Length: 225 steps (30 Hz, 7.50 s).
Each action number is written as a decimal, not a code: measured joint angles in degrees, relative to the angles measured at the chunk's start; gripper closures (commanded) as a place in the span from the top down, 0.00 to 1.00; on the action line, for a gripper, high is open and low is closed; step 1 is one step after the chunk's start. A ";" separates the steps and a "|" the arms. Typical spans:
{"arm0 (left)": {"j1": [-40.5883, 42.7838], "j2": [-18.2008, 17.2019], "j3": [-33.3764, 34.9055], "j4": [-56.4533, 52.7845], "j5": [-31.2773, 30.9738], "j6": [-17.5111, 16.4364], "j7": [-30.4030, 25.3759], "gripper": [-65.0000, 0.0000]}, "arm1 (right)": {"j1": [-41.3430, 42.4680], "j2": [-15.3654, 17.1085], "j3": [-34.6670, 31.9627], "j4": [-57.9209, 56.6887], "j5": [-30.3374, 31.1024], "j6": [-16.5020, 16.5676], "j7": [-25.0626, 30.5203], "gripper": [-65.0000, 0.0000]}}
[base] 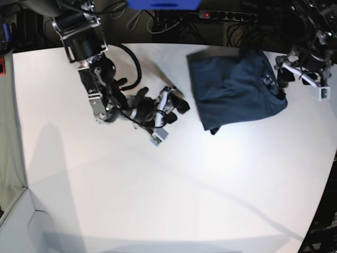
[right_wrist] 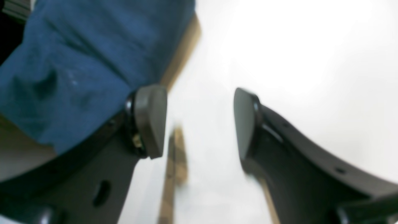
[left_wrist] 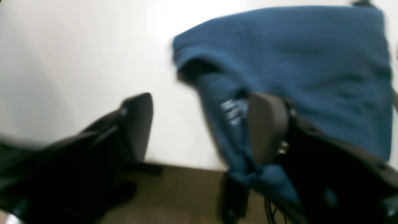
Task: Layout the t-shirt on the table in an organized manner, then fold the t-shirt properly
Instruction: 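Release the shirt with the left gripper and withdraw the right gripper, then push and flatten the folded bundle with the left gripper, then grasp the bundle's sides with both grippers and square it, then press and tuck the bundle's edge with the left gripper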
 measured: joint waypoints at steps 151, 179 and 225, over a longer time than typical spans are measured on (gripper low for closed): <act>-13.97 11.41 52.96 1.84 31.47 -15.78 2.16 0.00 | -21.90 0.90 25.40 27.61 4.70 0.00 -16.65 0.00; -28.35 5.40 36.81 -33.51 24.61 -15.39 -19.78 0.00 | -22.25 5.18 25.00 27.56 4.72 0.00 -15.47 0.00; -36.15 8.35 45.66 -54.03 9.86 -11.72 -39.04 0.00 | -22.21 10.34 15.04 27.50 4.68 0.00 -13.73 0.00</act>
